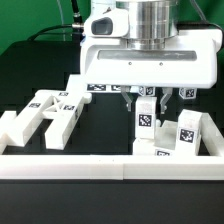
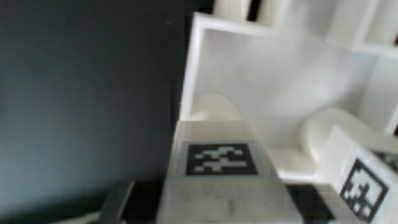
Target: Assemble chair
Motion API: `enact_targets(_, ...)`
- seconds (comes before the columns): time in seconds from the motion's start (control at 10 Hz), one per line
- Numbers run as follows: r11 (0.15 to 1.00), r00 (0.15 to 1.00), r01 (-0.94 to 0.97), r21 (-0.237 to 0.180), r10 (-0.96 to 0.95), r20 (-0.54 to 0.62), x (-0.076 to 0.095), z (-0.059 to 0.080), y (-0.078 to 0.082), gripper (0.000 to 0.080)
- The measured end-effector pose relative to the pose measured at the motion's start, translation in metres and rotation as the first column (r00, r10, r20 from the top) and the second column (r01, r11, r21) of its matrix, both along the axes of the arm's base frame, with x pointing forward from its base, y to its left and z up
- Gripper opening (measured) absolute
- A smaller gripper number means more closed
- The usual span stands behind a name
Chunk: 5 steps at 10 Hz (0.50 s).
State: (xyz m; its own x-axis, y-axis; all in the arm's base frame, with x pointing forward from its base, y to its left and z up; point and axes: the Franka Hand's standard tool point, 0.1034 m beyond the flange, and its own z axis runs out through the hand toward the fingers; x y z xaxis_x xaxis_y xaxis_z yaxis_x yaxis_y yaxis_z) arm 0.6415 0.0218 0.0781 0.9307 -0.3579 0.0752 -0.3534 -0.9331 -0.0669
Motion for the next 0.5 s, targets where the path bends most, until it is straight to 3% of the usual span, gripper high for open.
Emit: enact_targets(0.5, 0.914, 0.915, 0.404, 0.044, -0.403, -0.020, 0.0001, -0.0007, 0.0109, 0.0290)
